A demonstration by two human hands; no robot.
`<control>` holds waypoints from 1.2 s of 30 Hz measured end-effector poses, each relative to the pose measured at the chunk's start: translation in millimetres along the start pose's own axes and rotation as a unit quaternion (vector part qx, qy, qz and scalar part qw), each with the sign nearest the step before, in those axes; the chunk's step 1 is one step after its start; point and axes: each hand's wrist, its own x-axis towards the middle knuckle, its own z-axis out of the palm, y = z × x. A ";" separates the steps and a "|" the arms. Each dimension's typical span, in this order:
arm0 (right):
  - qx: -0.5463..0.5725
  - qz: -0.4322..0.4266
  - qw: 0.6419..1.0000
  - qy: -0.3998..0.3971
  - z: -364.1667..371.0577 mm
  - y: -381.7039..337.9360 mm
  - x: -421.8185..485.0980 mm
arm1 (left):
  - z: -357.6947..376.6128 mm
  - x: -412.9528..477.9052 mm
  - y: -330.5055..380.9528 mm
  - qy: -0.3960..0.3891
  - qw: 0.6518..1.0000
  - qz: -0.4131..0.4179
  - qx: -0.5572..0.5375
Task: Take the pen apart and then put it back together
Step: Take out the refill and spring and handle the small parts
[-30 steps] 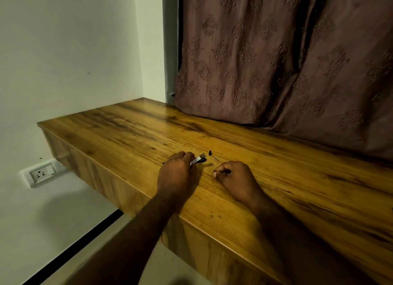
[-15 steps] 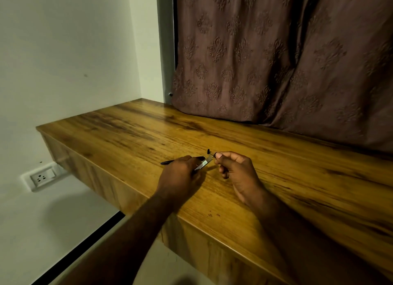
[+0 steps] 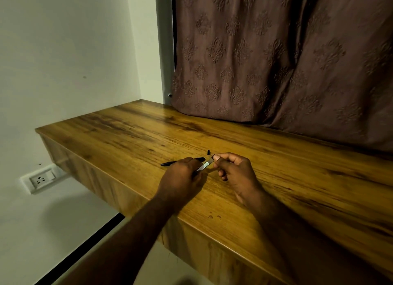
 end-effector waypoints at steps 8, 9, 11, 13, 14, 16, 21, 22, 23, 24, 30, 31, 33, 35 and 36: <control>-0.004 0.002 1.000 -0.009 -0.3 -1.7 -1.9 | -0.5 0.3 1.1 0.003 1.000 -0.001 -0.009; -0.007 0.002 1.000 -0.010 -0.1 -1.9 -2.1 | -0.5 0.4 1.0 0.004 1.000 -0.003 -0.009; -0.018 0.000 1.000 -0.007 0.7 -1.6 -1.8 | -0.8 0.1 0.9 0.009 1.000 -0.005 -0.005; -0.035 -0.001 0.999 0.001 0.9 -0.8 -0.2 | -1.9 -0.7 0.9 0.018 1.000 -0.003 -0.004; -0.049 -0.003 0.999 0.005 0.7 -0.1 0.8 | -3.1 -1.3 1.3 0.022 1.000 -0.001 -0.005; -0.090 -0.011 0.996 0.009 -0.2 1.6 2.4 | -5.3 -1.9 1.0 0.025 1.000 0.000 -0.008; -0.138 -0.021 0.990 0.004 0.4 4.4 2.9 | -4.4 -1.2 -2.8 0.013 1.000 -0.009 -0.004; -0.147 -0.025 0.989 0.004 0.9 4.5 2.9 | -4.1 -1.0 -2.6 0.013 1.000 -0.008 -0.001; -0.160 -0.030 0.987 0.005 1.2 4.8 2.8 | -3.8 -1.0 -2.8 0.014 1.000 -0.007 0.002; -0.176 -0.036 0.984 0.007 1.4 5.5 2.9 | -4.3 -0.9 -2.1 0.018 1.000 -0.005 0.004; -0.279 -0.089 0.956 -0.004 2.9 9.4 -0.6 | -6.4 -2.1 2.1 0.036 0.999 0.005 0.002; -0.298 -0.096 0.950 -0.014 3.6 9.4 -1.0 | -5.6 -1.9 0.9 0.037 0.999 0.004 0.008; -0.312 -0.103 0.944 -0.026 4.0 8.9 -1.1 | -5.1 -1.9 -0.7 0.040 0.999 0.002 0.013; -0.313 -0.098 0.944 -0.028 3.6 8.4 0.0 | -5.6 -2.0 1.0 0.040 0.999 0.002 0.018; -0.307 -0.094 0.947 -0.026 3.6 8.2 0.3 | -6.1 -2.2 2.4 0.041 0.999 0.003 0.016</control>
